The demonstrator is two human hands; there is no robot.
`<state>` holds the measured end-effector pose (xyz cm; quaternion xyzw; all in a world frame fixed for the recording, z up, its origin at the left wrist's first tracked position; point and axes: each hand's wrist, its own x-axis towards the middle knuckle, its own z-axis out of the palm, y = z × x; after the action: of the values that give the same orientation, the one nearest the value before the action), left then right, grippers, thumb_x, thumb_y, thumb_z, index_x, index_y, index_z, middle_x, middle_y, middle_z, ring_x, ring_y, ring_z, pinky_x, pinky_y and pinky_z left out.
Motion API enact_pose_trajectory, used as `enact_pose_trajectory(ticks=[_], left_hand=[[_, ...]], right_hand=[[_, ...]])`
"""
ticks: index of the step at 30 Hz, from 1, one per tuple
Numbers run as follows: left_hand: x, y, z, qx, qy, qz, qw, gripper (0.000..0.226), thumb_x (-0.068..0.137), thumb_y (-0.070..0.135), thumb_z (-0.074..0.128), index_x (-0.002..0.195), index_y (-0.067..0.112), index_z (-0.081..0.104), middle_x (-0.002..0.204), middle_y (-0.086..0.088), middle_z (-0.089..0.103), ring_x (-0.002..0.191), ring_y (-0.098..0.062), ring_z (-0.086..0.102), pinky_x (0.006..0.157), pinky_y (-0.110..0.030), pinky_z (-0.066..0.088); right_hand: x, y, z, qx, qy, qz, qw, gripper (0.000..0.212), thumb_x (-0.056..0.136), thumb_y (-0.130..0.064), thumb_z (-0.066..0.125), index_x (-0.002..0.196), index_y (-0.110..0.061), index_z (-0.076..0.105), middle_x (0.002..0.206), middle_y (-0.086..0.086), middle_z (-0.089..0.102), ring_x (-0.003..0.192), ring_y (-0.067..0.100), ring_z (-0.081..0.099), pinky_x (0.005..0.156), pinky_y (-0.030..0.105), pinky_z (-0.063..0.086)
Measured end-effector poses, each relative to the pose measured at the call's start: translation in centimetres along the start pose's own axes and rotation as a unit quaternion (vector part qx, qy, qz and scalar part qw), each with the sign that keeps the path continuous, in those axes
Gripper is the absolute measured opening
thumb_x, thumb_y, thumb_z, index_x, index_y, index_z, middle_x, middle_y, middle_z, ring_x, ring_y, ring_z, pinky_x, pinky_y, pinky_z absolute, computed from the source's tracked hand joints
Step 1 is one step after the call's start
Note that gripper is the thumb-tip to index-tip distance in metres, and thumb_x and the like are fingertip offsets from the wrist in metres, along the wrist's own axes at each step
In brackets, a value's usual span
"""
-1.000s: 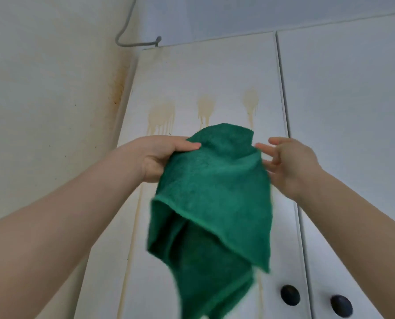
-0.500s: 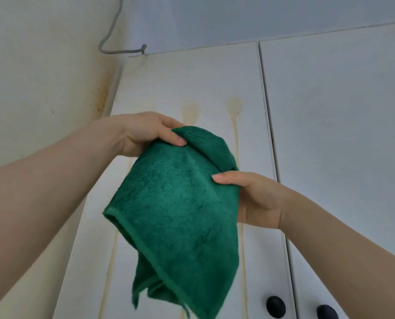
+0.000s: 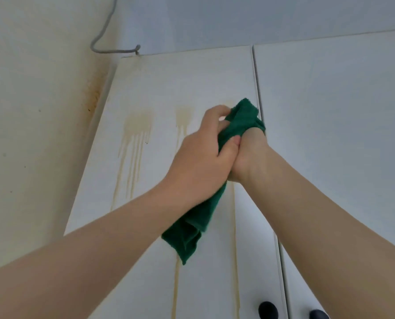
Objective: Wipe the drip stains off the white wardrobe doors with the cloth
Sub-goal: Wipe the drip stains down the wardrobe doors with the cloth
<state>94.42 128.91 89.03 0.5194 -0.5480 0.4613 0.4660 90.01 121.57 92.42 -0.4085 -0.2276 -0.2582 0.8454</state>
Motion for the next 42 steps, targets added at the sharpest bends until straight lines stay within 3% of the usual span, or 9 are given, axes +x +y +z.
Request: enact_pose_trajectory(ticks=[13,15,17,19,21,26,30,36,42], left_hand=[[2.2,-2.5,0.8,-0.360,-0.120,-0.097,0.920,0.057,0.100,0.012,0.036,0.147,0.035,0.016,0.131,0.018,0.051,0.122,-0.002,0.049,0.106,-0.029,0.038],[3.0,-3.7,0.4,-0.331,-0.072,-0.095,0.936,0.060,0.100,0.019,0.038,0.148,0.037,0.005,0.127,0.014,0.056,0.122,-0.005,0.050,0.108,-0.034,0.034],[3.6,-5.1,0.2,-0.193,-0.031,-0.052,0.979,0.059,0.101,0.021,0.038,0.148,0.037,0.004,0.129,0.010,0.055,0.125,-0.009,0.048,0.109,-0.031,0.029],[3.9,-6.5,0.5,0.064,-0.035,0.001,0.997,0.058,0.100,0.021,0.036,0.148,0.034,0.006,0.139,0.007,0.047,0.128,-0.014,0.043,0.111,-0.031,0.023],[4.1,-7.7,1.1,0.267,-0.056,0.027,0.962,0.054,0.100,0.024,0.030,0.149,0.031,0.009,0.148,0.008,0.035,0.136,-0.014,0.032,0.114,-0.039,0.012],[4.4,-9.8,1.4,0.356,-0.114,-0.037,0.927,0.051,0.102,0.034,0.019,0.150,0.024,0.005,0.157,0.009,0.008,0.144,-0.009,0.006,0.115,-0.049,-0.002],[5.4,-10.3,1.6,0.361,-0.088,-0.013,0.928,0.051,0.101,0.038,0.012,0.150,0.025,0.007,0.157,0.011,0.009,0.144,-0.005,0.003,0.114,-0.049,-0.009],[6.3,-11.3,2.3,0.392,-0.109,-0.014,0.913,0.051,0.101,0.038,0.010,0.150,0.023,0.007,0.157,0.011,0.007,0.144,-0.003,0.004,0.112,-0.050,-0.013],[7.4,-10.7,1.9,0.403,-0.102,0.010,0.909,0.050,0.102,0.036,0.011,0.150,0.022,0.012,0.157,0.011,0.012,0.143,-0.003,0.007,0.114,-0.048,-0.012]], right_hand=[[2.0,0.6,-2.1,-0.230,0.005,-0.252,0.940,0.034,0.092,-0.048,0.050,0.120,-0.030,0.059,0.107,-0.009,0.067,0.098,0.009,0.064,0.090,0.036,0.051],[2.0,-0.4,-2.1,-0.357,0.081,-0.454,0.812,0.033,0.097,-0.032,0.045,0.129,-0.033,0.050,0.106,-0.022,0.062,0.099,-0.003,0.059,0.095,0.031,0.047],[2.4,-1.0,-2.3,-0.500,0.153,-0.628,0.577,0.049,0.094,-0.021,0.042,0.142,-0.030,0.037,0.119,-0.019,0.059,0.111,0.003,0.055,0.103,0.038,0.038],[4.1,-1.1,-2.7,-0.621,0.191,-0.674,0.351,0.059,0.089,-0.012,0.045,0.145,-0.028,0.033,0.137,0.002,0.051,0.128,0.025,0.045,0.106,0.054,0.026],[6.0,-0.9,-3.4,-0.733,0.195,-0.600,0.255,0.065,0.089,-0.006,0.047,0.145,-0.036,0.031,0.148,0.010,0.036,0.137,0.031,0.031,0.105,0.057,0.020],[6.4,0.1,-7.8,-0.875,0.203,-0.347,0.269,0.050,0.101,-0.033,0.025,0.148,-0.036,0.010,0.157,-0.008,-0.012,0.144,0.017,0.000,0.106,0.052,0.014],[7.7,-2.4,-7.9,-0.904,0.171,-0.342,0.190,0.052,0.100,-0.042,0.012,0.150,-0.030,0.004,0.157,-0.013,-0.009,0.143,0.014,0.002,0.105,0.049,0.015],[10.3,-5.6,-6.4,-0.859,0.228,-0.372,0.268,0.047,0.103,-0.029,0.018,0.150,-0.027,0.016,0.157,-0.010,0.007,0.144,0.013,0.005,0.106,0.046,0.012],[9.6,-7.5,-8.2,-0.896,0.157,-0.379,0.171,0.048,0.102,-0.032,0.019,0.149,-0.030,0.013,0.157,-0.012,0.009,0.145,0.011,0.004,0.110,0.040,0.003]])
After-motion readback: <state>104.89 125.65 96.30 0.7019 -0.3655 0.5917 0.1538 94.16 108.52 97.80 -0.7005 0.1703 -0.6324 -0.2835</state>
